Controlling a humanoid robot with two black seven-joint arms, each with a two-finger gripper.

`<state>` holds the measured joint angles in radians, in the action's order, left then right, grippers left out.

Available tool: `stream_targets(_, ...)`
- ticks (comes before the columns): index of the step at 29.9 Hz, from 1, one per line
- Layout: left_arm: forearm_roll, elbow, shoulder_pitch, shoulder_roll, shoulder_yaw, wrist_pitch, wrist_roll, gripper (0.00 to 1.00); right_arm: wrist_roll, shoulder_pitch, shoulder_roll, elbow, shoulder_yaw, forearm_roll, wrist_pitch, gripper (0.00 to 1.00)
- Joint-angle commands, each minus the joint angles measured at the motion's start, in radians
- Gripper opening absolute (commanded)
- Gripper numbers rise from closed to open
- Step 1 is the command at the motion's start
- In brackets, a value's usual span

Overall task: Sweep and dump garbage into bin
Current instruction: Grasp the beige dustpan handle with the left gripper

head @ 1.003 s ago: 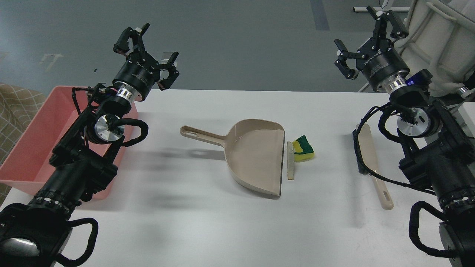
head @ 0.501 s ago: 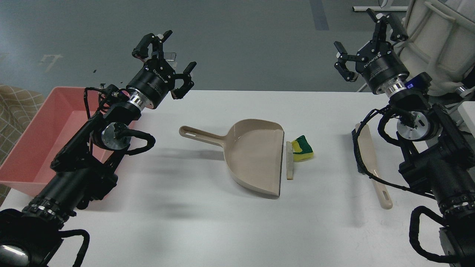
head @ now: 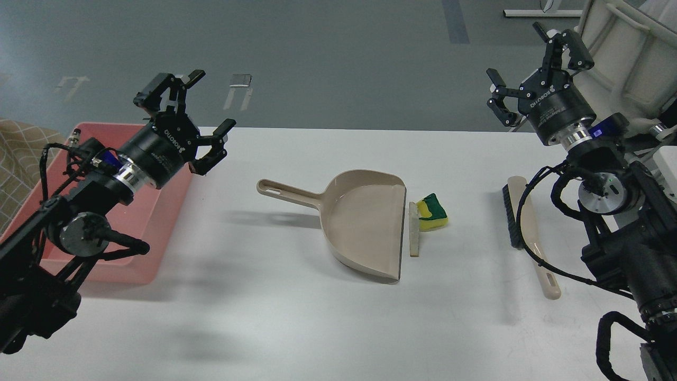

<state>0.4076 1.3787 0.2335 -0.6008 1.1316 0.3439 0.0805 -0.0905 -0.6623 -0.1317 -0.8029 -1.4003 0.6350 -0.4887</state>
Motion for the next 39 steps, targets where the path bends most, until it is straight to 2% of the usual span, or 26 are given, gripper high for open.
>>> stream_targets(1,0.033,0.036,-0.059,-0.051,0.000,-0.005,0.004,0.95,0.000,0.016,-0.002,-0.018,-0.008,0.000,0.000,1.00)
stream_targets(5,0.163,0.097,-0.153,-0.086,0.002,-0.005,0.007,0.92,0.000,0.027,-0.011,-0.024,-0.028,0.000,0.000,1.00)
stream_targets(10,0.275,0.181,-0.216,-0.083,-0.013,-0.006,0.007,0.88,0.000,0.036,-0.025,-0.025,-0.037,0.000,0.000,1.00)
stream_targets(14,0.389,0.207,-0.227,-0.076,-0.027,-0.006,-0.001,0.86,0.000,0.052,-0.039,-0.039,-0.054,0.000,0.000,1.00)
stream_targets(18,0.522,0.198,-0.192,-0.076,-0.111,-0.043,-0.025,0.86,0.008,0.088,-0.055,-0.062,-0.069,-0.014,0.000,1.00)
stream_targets(21,0.525,0.151,-0.129,-0.067,-0.138,-0.048,-0.053,0.86,0.008,0.099,-0.066,-0.062,-0.068,-0.032,0.000,1.00)
stream_targets(22,0.525,0.098,-0.085,-0.050,-0.176,-0.046,-0.057,0.86,0.008,0.104,-0.066,-0.062,-0.068,-0.035,0.000,1.00)
stream_targets(26,0.524,-0.055,0.073,0.015,-0.340,-0.049,-0.051,0.86,0.008,0.107,-0.068,-0.071,-0.068,-0.035,0.000,1.00)
stream_targets(34,0.521,-0.125,0.121,0.073,-0.374,-0.057,-0.048,0.86,0.009,0.116,-0.092,-0.081,-0.068,-0.035,0.000,1.00)
stream_targets(39,0.521,-0.190,0.139,0.131,-0.374,-0.095,-0.047,0.86,0.009,0.125,-0.091,-0.084,-0.068,-0.035,0.000,1.00)
